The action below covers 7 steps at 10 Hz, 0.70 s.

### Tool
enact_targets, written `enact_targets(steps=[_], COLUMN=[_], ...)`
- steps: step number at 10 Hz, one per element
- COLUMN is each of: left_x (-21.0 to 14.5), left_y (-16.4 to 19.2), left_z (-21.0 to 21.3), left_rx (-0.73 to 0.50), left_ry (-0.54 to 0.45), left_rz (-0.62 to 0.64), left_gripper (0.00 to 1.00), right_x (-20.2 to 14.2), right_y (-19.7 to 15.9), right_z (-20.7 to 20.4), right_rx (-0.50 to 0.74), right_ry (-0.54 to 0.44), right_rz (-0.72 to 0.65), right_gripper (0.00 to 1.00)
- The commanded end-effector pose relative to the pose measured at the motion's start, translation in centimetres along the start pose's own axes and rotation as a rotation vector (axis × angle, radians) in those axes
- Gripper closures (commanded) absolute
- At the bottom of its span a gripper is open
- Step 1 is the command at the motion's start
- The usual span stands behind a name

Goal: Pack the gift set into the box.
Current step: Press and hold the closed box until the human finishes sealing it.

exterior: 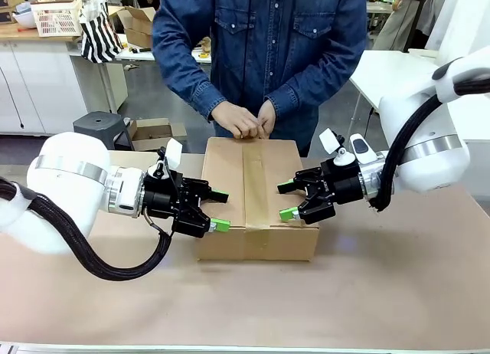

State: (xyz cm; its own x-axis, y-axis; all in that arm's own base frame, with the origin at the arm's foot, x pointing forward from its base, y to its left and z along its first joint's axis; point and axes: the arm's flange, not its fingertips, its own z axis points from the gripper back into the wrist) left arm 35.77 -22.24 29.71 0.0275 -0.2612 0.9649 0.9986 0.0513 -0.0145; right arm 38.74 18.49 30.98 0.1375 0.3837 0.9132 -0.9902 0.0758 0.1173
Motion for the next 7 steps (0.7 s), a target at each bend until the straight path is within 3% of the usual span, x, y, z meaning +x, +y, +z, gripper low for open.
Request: enact_targets(steps=[1,7], left_x=[-0.27,-0.27], left_y=[-0.29,-0.29], left_z=[0.03,0.03], left_rx=[0.001,0.001], left_ry=[0.009,0.009], left_rz=[-0.013,-0.013], left_gripper=[0.0,0.0], right_x=[-0.21,-0.21], right_y=[0.1,0.1], right_z=[-0.05,-0.05], right_rx=[-0.001,-0.001], right_ry=[0.005,0.005], right_rz=[0.001,0.001], right_gripper=[0.0,0.0])
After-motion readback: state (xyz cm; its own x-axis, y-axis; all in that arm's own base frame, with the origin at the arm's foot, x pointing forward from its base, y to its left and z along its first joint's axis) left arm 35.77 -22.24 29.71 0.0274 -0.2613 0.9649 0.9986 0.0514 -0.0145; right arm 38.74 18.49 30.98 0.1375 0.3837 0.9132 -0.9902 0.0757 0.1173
